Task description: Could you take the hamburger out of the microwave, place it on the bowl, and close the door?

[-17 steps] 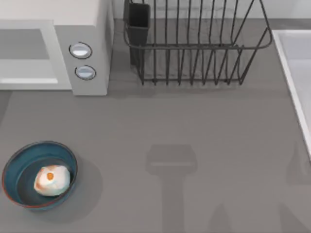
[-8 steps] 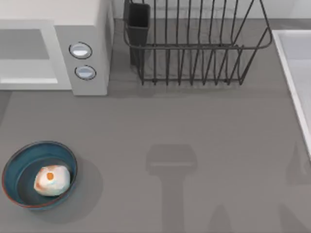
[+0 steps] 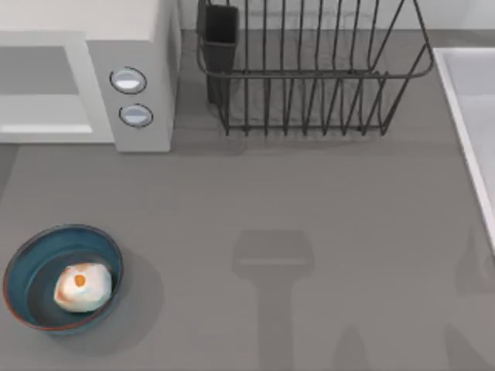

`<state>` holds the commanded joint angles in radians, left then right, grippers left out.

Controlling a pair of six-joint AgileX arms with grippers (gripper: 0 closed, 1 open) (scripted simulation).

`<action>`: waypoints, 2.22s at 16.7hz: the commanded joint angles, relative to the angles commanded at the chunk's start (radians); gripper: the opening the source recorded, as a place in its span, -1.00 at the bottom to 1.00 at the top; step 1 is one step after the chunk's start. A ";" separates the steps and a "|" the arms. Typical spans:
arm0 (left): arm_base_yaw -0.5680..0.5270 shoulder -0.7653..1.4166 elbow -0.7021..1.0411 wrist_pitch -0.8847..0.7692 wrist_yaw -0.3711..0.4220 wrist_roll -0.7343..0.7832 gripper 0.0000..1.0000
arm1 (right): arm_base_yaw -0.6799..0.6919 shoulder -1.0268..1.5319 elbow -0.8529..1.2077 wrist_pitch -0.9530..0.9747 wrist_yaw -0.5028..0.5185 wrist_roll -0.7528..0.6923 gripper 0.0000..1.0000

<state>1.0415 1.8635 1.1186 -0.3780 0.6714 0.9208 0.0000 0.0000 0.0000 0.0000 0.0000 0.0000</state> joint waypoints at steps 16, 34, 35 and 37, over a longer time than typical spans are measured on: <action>-0.173 -0.308 -0.386 0.182 -0.088 -0.196 -1.00 | 0.000 0.000 0.000 0.000 0.000 0.000 1.00; -0.623 -0.665 -0.689 0.286 -0.366 -0.597 -1.00 | 0.000 0.000 0.000 0.000 0.000 0.000 1.00; -0.681 -0.685 -0.702 0.288 -0.401 -0.636 -1.00 | 0.000 0.000 0.000 0.000 0.000 0.000 1.00; -0.803 -0.729 -0.729 0.293 -0.473 -0.718 -1.00 | 0.000 0.000 0.000 0.000 0.000 0.000 1.00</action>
<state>0.2386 1.1350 0.3901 -0.0853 0.1988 0.2025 0.0000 0.0000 0.0000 0.0000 0.0000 0.0000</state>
